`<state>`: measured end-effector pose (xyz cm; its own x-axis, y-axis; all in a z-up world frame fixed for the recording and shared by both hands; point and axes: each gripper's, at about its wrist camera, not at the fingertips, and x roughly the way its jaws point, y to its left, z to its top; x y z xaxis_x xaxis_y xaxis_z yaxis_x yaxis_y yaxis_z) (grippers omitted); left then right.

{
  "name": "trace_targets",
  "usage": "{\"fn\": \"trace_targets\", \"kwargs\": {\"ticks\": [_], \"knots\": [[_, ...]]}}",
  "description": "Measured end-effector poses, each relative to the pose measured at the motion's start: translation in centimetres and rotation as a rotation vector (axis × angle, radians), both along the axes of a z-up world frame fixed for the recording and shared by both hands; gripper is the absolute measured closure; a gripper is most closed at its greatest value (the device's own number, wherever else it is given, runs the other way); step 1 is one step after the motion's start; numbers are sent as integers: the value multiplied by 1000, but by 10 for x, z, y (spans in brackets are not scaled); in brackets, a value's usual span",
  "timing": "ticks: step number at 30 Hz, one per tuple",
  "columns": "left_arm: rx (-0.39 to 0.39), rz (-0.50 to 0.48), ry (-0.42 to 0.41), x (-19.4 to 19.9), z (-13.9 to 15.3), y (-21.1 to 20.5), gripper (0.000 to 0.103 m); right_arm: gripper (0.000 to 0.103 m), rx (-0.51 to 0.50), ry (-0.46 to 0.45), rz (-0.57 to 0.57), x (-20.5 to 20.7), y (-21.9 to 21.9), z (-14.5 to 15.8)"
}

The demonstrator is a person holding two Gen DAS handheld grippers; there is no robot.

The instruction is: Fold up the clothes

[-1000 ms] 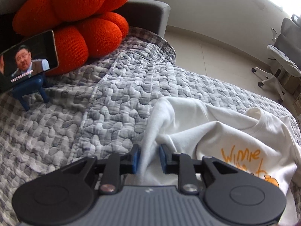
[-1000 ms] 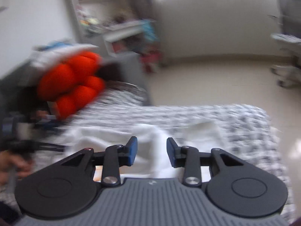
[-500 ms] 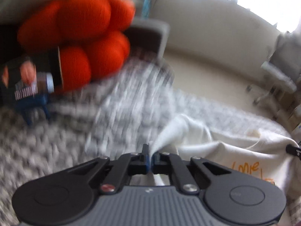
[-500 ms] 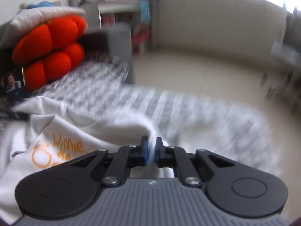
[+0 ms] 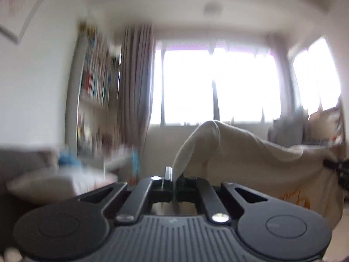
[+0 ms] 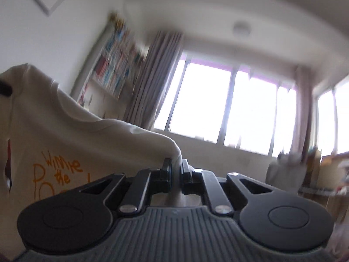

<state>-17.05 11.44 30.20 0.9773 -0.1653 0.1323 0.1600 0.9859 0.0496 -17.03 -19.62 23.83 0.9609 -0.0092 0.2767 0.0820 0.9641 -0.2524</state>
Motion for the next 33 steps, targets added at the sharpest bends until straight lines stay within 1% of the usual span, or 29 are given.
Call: {"fn": "trace_targets", "kwargs": {"ticks": [2, 4, 5, 6, 8, 9, 11, 13, 14, 15, 16, 17, 18, 19, 20, 21, 22, 23, 25, 26, 27, 29, 30, 32, 33], "knots": [[-6, -28, -116, -34, 20, 3, 101, 94, -9, -75, -6, -25, 0, 10], [-6, -63, -183, -61, 34, 3, 101, 94, -6, -148, -25, -43, -1, 18], [4, -67, -210, -69, 38, 2, 101, 94, 3, -175, -25, -48, -3, 22], [23, -57, -222, -71, 40, 0, 101, 94, 17, -183, -15, -51, -4, 26], [57, -1, -187, -50, 37, -8, 101, 94, 26, -168, 6, -41, -6, 28], [74, 27, -168, -40, 35, -12, 101, 94, 12, -144, 1, -29, -2, 25], [102, 73, -74, 1, 19, -19, 100, 94, -27, -51, -23, 13, 6, 6], [142, 134, 62, 60, -11, -26, 96, 94, -28, 75, -23, 64, 9, -19], [162, 168, 141, 96, -31, -25, 88, 94, 8, 167, -20, 97, 8, -35], [179, 215, 233, 136, -59, -22, 72, 91, 53, 268, -19, 131, 7, -53], [195, 263, 325, 177, -88, -20, 62, 91, 102, 386, -32, 167, 8, -73], [211, 310, 418, 217, -116, -17, 58, 91, 144, 519, -61, 201, 8, -95], [236, 343, 518, 240, -140, -15, 59, 91, 167, 617, -94, 223, 6, -111], [250, 352, 599, 251, -160, -12, 59, 91, 182, 698, -127, 239, 5, -126], [242, 347, 647, 254, -173, -10, 59, 79, 210, 729, -130, 245, 0, -135], [214, 326, 670, 248, -180, -8, 58, 70, 242, 734, -123, 243, -6, -139], [198, 298, 694, 241, -183, -7, 57, 67, 252, 751, -128, 243, -12, -141], [183, 269, 718, 234, -186, -6, 55, 67, 255, 772, -136, 244, -18, -144], [193, 237, 771, 229, -187, -4, 55, 67, 266, 808, -149, 233, -24, -145], [198, 218, 788, 225, -185, -3, 51, 67, 272, 826, -155, 227, -26, -145], [204, 199, 805, 221, -184, -2, 44, 66, 270, 847, -138, 219, -27, -145], [208, 156, 836, 205, -186, 3, 38, 65, 259, 893, -82, 201, -28, -145], [210, 135, 852, 196, -188, 6, 35, 64, 235, 914, -60, 194, -27, -145], [230, 136, 890, 186, -196, 20, 35, 64, 185, 950, -21, 178, -26, -147], [228, 145, 914, 171, -201, 23, 35, 64, 172, 965, -2, 169, -27, -150]]}}
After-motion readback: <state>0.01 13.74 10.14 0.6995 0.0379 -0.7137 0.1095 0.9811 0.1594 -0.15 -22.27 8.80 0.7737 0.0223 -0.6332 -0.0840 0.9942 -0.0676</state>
